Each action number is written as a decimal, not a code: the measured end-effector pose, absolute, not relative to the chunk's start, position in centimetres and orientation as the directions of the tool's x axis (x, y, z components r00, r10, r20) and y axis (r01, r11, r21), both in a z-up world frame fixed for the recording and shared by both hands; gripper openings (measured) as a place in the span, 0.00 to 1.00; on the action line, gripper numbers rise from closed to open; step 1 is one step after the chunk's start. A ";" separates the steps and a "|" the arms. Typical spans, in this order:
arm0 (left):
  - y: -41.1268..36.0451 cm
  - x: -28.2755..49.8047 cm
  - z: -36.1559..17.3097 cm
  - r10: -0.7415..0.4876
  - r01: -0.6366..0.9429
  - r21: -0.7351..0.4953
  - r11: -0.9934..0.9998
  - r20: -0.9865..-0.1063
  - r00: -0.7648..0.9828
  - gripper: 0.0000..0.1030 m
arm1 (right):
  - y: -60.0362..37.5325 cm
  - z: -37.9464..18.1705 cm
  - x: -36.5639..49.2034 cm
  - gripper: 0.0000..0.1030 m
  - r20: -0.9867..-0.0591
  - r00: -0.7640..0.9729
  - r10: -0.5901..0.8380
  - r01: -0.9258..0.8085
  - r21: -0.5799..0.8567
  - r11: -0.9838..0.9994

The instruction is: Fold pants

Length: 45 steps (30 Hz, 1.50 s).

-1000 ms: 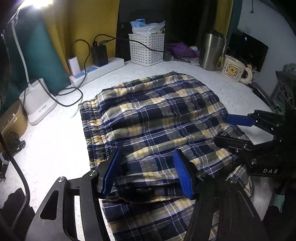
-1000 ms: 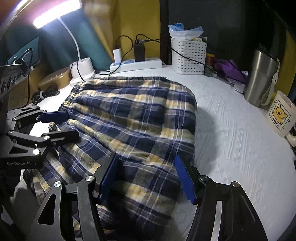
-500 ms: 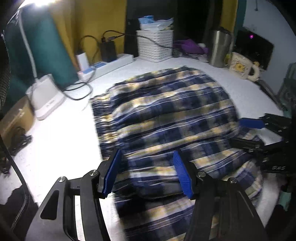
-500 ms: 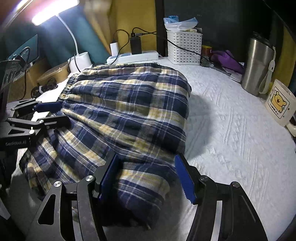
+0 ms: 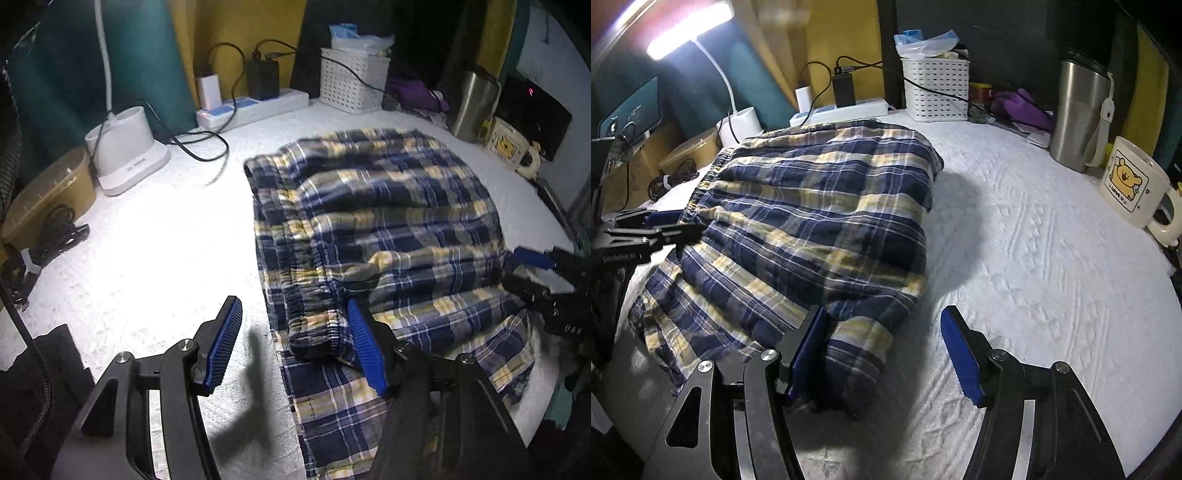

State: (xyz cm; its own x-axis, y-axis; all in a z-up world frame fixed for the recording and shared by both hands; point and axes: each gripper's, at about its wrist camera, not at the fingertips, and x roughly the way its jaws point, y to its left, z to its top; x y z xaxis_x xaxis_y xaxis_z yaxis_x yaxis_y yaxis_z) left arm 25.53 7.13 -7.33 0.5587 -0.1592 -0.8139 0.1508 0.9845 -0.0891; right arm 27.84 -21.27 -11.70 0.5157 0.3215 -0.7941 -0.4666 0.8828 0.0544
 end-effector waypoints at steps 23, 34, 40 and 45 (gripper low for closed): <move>5.4 30.3 -4.5 -0.215 0.197 -0.116 0.973 -0.759 0.614 0.65 | -22.4 -9.6 31.0 0.70 -0.779 0.567 0.267 -0.401 0.022 0.916; 5.3 33.2 -6.3 -0.216 0.203 -0.116 0.972 -0.775 0.594 0.65 | -21.2 -9.3 33.7 0.73 -0.772 0.580 0.260 -0.411 -0.001 0.912; 6.3 34.7 -8.3 -0.209 0.181 -0.128 0.975 -0.805 0.555 0.71 | -20.3 -9.9 34.9 0.73 -0.780 0.563 0.272 -0.430 0.004 0.903; 7.4 35.4 -9.5 -0.245 0.166 -0.184 0.969 -0.811 0.531 0.78 | -19.3 -10.6 35.9 0.73 -0.788 0.548 0.281 -0.442 0.013 0.897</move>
